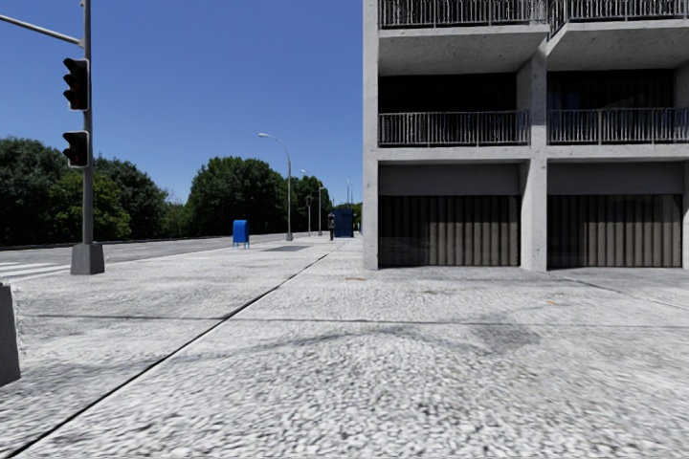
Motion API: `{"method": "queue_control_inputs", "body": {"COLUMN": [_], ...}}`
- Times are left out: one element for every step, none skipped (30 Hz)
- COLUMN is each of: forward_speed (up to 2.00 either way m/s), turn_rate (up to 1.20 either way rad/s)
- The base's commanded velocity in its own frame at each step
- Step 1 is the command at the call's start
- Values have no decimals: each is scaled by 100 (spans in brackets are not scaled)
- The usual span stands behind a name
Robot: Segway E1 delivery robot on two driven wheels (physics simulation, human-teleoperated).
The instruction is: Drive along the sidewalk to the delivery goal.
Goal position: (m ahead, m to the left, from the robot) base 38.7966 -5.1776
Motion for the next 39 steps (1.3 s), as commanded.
{"method": "queue_control_inputs", "body": {"forward_speed": [147,147,147,147,147,147,147,147,147,147,147,147,147,147,147,147,147,147,147,147,147,147,147,147,147,147,147,147,147,151,200,200,200,200,200,200,200,200,200], "turn_rate": [0,0,0,0,0,0,0,0,0,0,0,0,0,0,0,0,0,8,8,15,20,25,28,28,31,36,38,38,38,38,38,38,38,38,38,38,38,38,38]}}
